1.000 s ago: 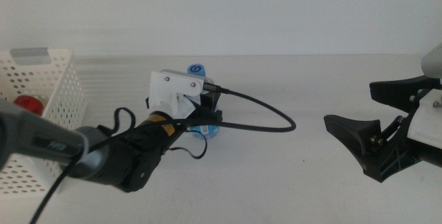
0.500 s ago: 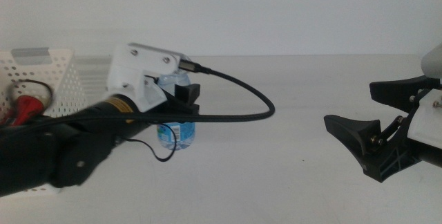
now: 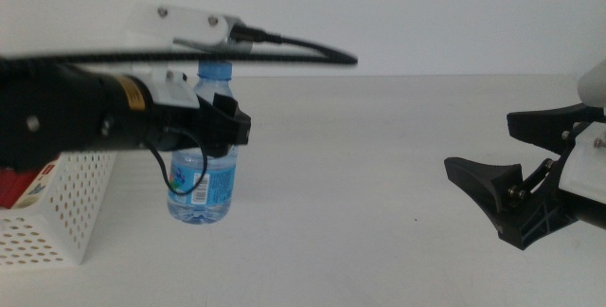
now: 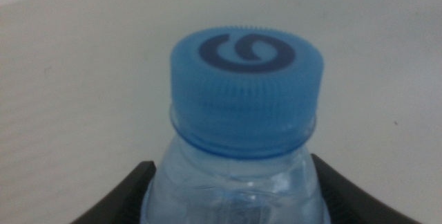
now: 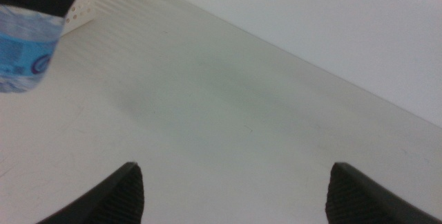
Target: Use arms to grab the bottles and put them into the dustbin to the left of the table.
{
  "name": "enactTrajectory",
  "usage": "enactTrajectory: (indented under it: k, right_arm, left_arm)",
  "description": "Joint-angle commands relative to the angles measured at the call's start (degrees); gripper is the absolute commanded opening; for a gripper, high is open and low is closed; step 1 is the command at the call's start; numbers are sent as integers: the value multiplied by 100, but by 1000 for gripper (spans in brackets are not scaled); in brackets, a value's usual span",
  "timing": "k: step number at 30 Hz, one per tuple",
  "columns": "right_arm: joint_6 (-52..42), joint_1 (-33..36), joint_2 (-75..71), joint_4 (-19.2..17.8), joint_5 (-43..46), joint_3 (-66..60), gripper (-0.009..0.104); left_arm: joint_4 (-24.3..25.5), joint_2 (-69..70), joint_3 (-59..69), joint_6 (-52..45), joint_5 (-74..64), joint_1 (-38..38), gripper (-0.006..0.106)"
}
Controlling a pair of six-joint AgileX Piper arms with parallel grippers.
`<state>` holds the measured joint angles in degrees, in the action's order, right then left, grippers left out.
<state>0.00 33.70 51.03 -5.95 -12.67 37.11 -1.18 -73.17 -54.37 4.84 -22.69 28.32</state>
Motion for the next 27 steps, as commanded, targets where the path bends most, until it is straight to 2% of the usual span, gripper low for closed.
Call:
enactTrajectory:
  k: [1,11,17,22,27]
  right_arm:
    - [-47,1,-43,-40,375,161,79]
    - [-47,1,-43,-40,375,161,79]
    - [-47,1,-43,-40,375,161,79]
    - [-47,1,-43,-40,375,161,79]
    - [-47,1,-43,-40,375,161,79]
  left_arm:
    - [-3,250,-629,39,-225,11,-5]
    - [393,-44,-2023,28,-2400,-181,-5]
    - [362,-50,-2251,-254,-3019,-1390,-5]
    - [300,-179,-2430,-885,-3650,-2465,-5]
    - [-224,-611,-3052,-1317,-4184,-3334,-5]
